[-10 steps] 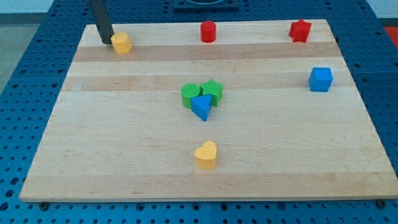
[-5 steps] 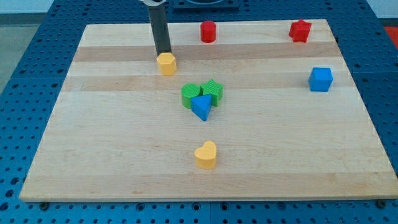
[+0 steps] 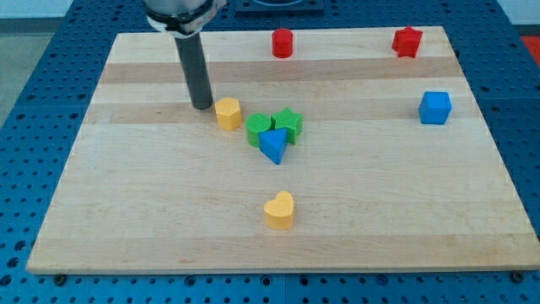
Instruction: Slide the yellow hexagon to the green star and green circle
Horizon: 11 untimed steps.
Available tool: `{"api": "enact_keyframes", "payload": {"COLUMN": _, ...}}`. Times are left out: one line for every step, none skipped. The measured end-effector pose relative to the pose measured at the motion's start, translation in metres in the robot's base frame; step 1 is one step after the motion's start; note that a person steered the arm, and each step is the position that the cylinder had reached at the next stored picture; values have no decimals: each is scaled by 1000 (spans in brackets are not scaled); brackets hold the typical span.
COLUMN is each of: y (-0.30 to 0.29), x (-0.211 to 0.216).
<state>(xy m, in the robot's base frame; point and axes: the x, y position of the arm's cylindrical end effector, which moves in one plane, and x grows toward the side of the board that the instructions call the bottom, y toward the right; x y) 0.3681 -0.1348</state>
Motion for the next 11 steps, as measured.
{"api": "enact_keyframes", "payload": {"y": -12, "x": 15}}
{"api": "enact_keyframes", "payload": {"y": -6, "x": 21}}
{"api": "enact_keyframes", "payload": {"y": 18, "x": 33}}
{"api": "enact_keyframes", "payload": {"y": 32, "x": 42}}
{"api": "enact_keyframes", "payload": {"y": 33, "x": 41}}
{"api": "enact_keyframes", "payload": {"y": 48, "x": 35}}
{"api": "enact_keyframes", "payload": {"y": 68, "x": 35}}
{"api": "enact_keyframes", "payload": {"y": 67, "x": 31}}
{"api": "enact_keyframes", "payload": {"y": 55, "x": 16}}
{"api": "enact_keyframes", "payload": {"y": 50, "x": 8}}
{"api": "enact_keyframes", "payload": {"y": 57, "x": 8}}
